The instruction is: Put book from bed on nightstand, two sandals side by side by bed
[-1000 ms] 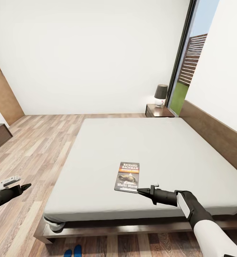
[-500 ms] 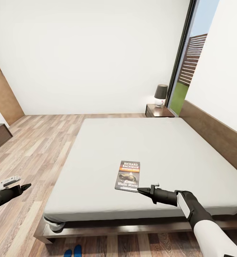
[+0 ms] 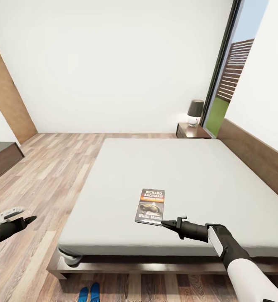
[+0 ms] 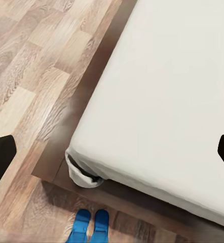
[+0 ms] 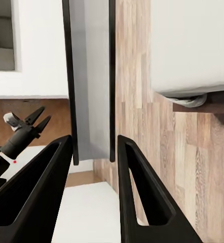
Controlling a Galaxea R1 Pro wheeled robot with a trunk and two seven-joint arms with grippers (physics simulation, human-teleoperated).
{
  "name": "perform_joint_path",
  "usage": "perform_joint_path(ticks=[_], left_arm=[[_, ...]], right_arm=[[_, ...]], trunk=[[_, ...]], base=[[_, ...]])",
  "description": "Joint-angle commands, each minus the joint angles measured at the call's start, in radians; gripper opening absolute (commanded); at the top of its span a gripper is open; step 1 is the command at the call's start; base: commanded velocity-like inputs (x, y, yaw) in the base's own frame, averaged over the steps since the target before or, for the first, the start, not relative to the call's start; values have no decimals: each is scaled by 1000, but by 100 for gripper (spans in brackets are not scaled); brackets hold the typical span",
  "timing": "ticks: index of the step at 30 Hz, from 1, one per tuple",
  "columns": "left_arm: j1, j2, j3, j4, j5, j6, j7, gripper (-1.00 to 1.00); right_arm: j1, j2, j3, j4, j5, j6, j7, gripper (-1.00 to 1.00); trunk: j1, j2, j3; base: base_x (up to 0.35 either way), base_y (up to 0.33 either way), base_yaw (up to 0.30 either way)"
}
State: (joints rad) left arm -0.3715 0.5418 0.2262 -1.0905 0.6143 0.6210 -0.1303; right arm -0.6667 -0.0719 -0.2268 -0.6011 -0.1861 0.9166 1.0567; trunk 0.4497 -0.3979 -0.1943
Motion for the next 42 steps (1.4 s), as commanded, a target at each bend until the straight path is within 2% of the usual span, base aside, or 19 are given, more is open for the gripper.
perform_joint_path(ticks=[1,23,42], left_arm=[[-1,0,2,0,1,6,-3,100],[-1,0,1,0,0,6,-5,100],[-1,0,1,-1,-1,6,-7,100]], right_arm=[[-1,0,-2,0,1,4,3,-100],[-1,1,-3,0,1,2,5,-100],[-1,3,-2,0,1,2,2,-100]], trunk=[[0,-2,-2],[0,-2,-2],[0,-2,-11]], base=[[-128,0,197],[-78,8,74],[-79,25,233]])
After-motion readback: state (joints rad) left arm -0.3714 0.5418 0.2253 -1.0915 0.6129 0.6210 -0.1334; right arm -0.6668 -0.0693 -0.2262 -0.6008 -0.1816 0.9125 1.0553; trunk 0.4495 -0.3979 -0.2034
